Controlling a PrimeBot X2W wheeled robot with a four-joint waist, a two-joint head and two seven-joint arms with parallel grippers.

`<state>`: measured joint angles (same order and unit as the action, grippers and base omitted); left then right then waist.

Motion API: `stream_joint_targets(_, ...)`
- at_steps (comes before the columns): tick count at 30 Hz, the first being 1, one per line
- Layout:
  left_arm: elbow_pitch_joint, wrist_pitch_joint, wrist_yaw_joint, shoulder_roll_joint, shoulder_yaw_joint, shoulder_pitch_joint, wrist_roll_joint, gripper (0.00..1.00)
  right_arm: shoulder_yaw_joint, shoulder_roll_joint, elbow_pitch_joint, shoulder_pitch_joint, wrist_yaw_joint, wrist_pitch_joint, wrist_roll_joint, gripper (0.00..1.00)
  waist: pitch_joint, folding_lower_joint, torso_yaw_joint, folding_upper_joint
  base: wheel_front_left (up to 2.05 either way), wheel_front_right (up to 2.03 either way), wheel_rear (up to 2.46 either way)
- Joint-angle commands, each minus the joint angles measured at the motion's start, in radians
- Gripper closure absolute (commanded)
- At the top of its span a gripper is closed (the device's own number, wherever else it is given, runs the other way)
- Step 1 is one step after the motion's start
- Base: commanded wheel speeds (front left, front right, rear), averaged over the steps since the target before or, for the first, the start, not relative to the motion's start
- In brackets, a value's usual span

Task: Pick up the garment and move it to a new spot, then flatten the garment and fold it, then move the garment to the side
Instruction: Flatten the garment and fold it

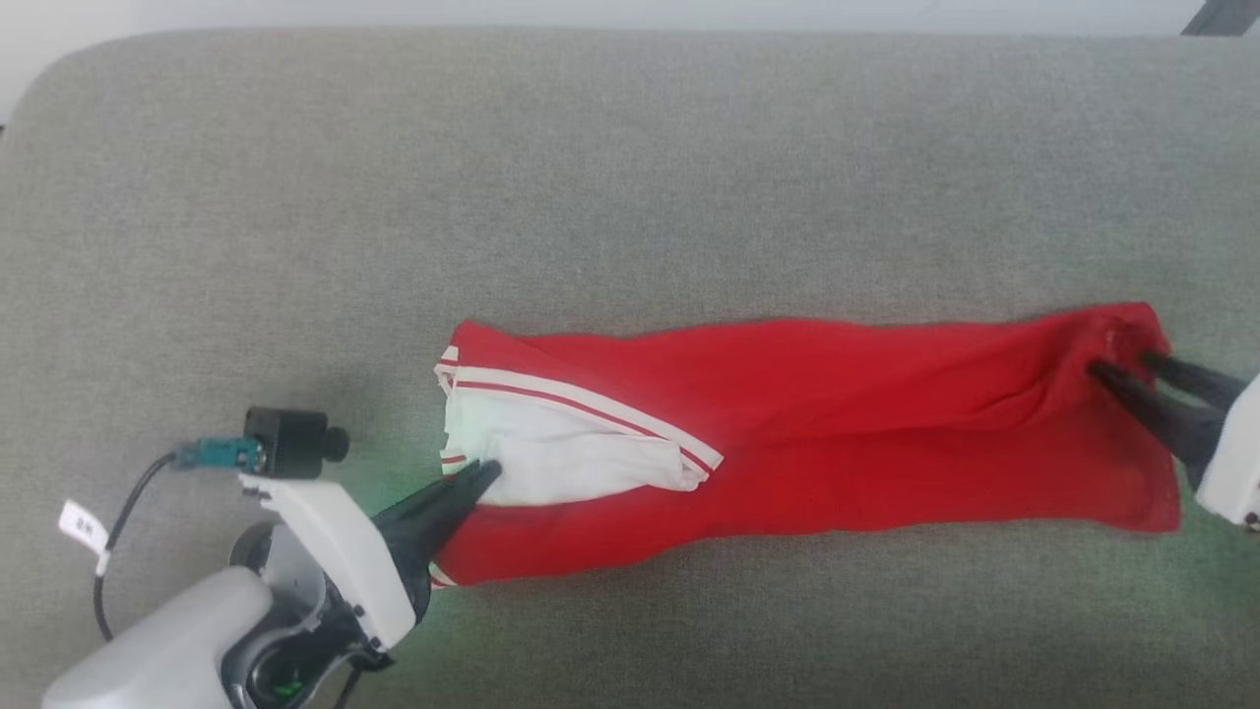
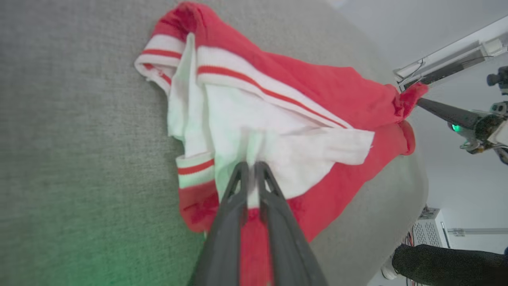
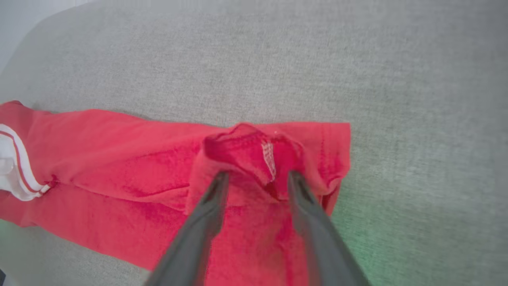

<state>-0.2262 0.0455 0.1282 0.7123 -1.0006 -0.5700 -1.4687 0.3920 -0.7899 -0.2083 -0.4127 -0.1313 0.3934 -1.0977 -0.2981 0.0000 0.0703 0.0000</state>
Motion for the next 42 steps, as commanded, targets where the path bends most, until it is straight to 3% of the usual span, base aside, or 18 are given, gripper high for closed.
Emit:
stream_joint_targets(1, -0.006, 0.036, 0.003, -0.006, 0.003, 0.027, 0.019, 0.00, -0.007, -0.009, 0.004, 0.017, 0.001, -0.012, -0.001, 0.00, 0.016, 0.0000, 0.005, 0.0000, 0.00, 0.00, 0.00)
stream_joint_targets(9, 0.015, 0.168, 0.003, -0.034, 0.027, 0.114, -0.013, 0.00, -0.089, -0.027, -0.068, 0.092, 0.001, -0.016, -0.063, 0.00, 0.077, 0.0000, 0.063, 0.0000, 0.00, 0.00, 0.00)
stream_joint_targets(14, -0.013, 0.214, 0.003, -0.060, 0.074, 0.161, 0.039, 0.00, -0.127, -0.019, -0.144, 0.127, 0.001, 0.000, -0.072, 0.00, 0.092, 0.0000, 0.105, 0.0000, 0.00, 0.00, 0.00)
stream_joint_targets(20, -0.065, 0.219, 0.003, -0.146, 0.258, 0.261, 0.109, 0.00, -0.154, -0.002, -0.205, 0.146, 0.001, 0.017, -0.070, 0.00, 0.099, 0.0000, 0.137, 0.0000, 0.00, 0.00, 0.00)
stream_joint_targets(24, -0.086, 0.220, 0.003, -0.200, 0.410, 0.329, 0.230, 0.00, -0.176, 0.005, -0.239, 0.156, 0.001, 0.028, -0.068, 0.00, 0.104, 0.0000, 0.147, 0.0000, 0.00, 0.00, 0.00)
stream_joint_targets(25, -0.086, 0.220, 0.003, -0.200, 0.410, 0.329, 0.230, 0.00, -0.176, 0.005, -0.239, 0.156, 0.001, 0.028, -0.068, 0.00, 0.104, 0.0000, 0.147, 0.0000, 0.00, 0.00, 0.00)
stream_joint_targets(42, -0.094, 0.220, 0.003, -0.415, 0.875, 0.459, 0.912, 0.00, -0.268, 0.048, -0.291, 0.171, 0.001, 0.087, -0.064, 0.00, 0.124, 0.0000, 0.141, 0.0000, 0.00, 0.00, 0.00)
